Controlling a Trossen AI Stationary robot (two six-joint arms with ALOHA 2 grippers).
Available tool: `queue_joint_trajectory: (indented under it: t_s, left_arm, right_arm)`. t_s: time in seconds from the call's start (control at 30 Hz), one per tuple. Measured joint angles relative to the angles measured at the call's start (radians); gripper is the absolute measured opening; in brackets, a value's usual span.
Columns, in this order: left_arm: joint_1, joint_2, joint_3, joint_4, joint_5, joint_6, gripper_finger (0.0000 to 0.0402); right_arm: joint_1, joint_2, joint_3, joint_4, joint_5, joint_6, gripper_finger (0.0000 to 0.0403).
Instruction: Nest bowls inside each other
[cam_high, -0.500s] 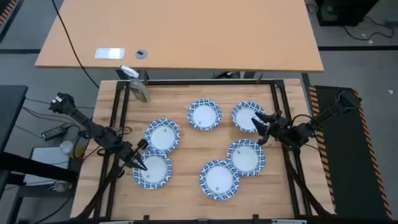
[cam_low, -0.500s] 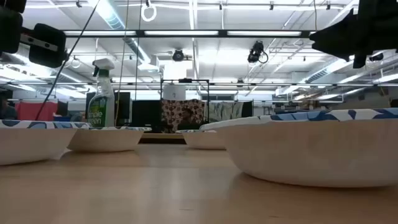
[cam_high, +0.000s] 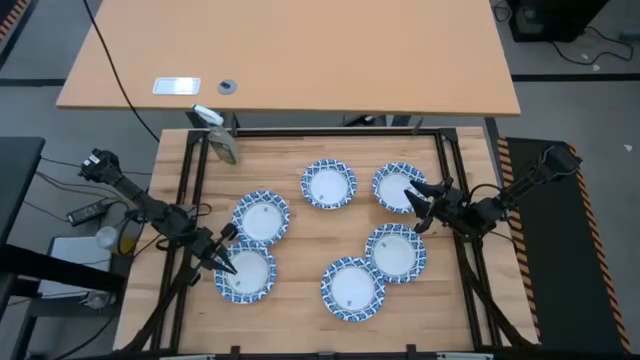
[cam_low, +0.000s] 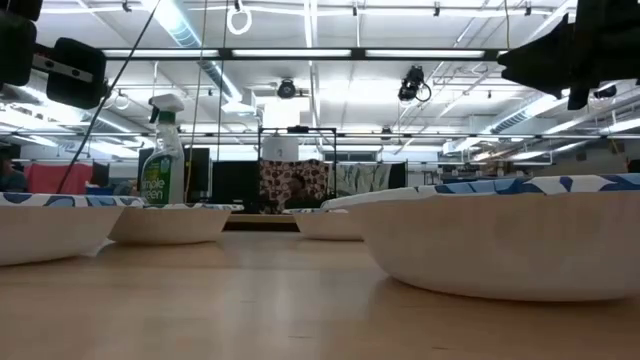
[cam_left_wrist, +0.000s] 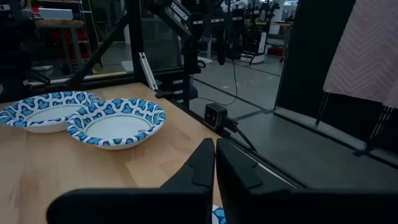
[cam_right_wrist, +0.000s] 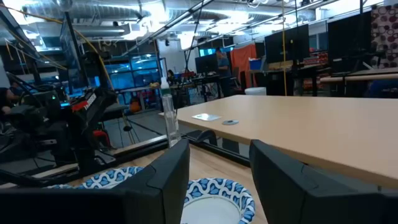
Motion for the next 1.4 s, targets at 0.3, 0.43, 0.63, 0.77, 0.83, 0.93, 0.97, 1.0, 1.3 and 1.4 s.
queue_joint_trajectory:
  t_s: [0.3,0.43,0.63,0.77,0.83,0.93,0.97,1.0,1.3,1.4]
  left_arm:
    - [0.0,0.0,0.0,0.0,0.0,0.0,0.002]
    - [0.0,0.0,0.0,0.0,0.0,0.0,0.002]
    - [0.0,0.0,0.0,0.0,0.0,0.0,0.002]
    - [0.0,0.0,0.0,0.0,0.0,0.0,0.002]
    - [0.0,0.0,0.0,0.001,0.0,0.0,0.002]
    - [0.0,0.0,0.0,0.043,0.0,0.001,0.002]
    - [0.0,-0.001,0.0,0.062,0.0,-0.001,0.002]
    - [0.0,-0.001,0.0,0.083,0.0,-0.004,0.002]
    - [-0.002,0.0,0.0,0.276,0.0,-0.103,0.002]
    - [-0.002,0.0,0.0,0.291,0.0,-0.087,0.002]
  right_arm:
    - [0.0,0.0,0.0,0.0,0.0,0.0,0.0176]
    - [0.0,0.0,0.0,0.0,0.0,0.0,0.0176]
    - [0.0,0.0,0.0,0.0,0.0,0.0,0.0176]
    - [0.0,0.0,0.0,0.0,0.0,0.0,0.0176]
    - [0.0,0.0,0.0,0.0,0.0,0.0,0.0176]
    - [0.0,0.0,0.0,0.0,0.0,0.0,0.0176]
    - [0.0,0.0,0.0,0.0,0.0,0.0,0.0176]
    - [0.0,0.0,0.0,0.0,0.0,0.0,0.0176]
    - [0.0,0.0,0.0,0.0,0.0,0.0,0.0176]
    - [0.0,0.0,0.0,0.0,0.0,0.0,0.0176]
